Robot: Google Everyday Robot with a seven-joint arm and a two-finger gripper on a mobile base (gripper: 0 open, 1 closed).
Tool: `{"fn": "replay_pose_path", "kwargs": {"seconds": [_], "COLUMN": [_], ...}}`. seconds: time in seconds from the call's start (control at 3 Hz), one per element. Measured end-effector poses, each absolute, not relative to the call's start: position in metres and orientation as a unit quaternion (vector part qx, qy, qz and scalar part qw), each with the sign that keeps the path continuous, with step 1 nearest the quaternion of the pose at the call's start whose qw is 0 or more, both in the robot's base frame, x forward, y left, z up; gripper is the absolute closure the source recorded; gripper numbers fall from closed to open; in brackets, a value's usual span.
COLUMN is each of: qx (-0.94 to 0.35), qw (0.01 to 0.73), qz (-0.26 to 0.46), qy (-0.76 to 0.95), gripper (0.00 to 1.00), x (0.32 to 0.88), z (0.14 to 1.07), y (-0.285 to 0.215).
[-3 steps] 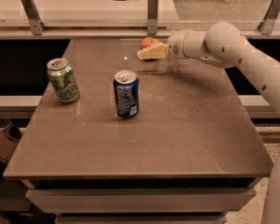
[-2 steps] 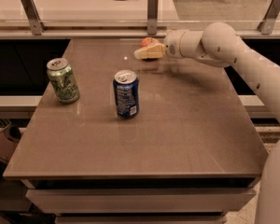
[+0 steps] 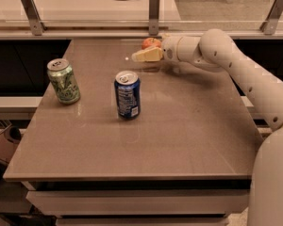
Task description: Pick apple
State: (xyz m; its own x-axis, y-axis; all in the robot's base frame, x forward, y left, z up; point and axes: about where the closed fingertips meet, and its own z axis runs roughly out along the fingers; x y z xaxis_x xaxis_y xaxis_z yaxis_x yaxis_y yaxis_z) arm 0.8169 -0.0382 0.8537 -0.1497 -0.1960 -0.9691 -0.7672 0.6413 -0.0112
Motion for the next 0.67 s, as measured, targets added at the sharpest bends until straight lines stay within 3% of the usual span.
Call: {"fn": "replay_pose_path", "kwargs": {"seconds": [0.67], "qx": [-0.334], "qw": [0.557], "qz": [0.282], "qy": [0.706], "gripper": [0.40], "x": [0.8143], "z": [0.8350], "y": [-0.0347]}}
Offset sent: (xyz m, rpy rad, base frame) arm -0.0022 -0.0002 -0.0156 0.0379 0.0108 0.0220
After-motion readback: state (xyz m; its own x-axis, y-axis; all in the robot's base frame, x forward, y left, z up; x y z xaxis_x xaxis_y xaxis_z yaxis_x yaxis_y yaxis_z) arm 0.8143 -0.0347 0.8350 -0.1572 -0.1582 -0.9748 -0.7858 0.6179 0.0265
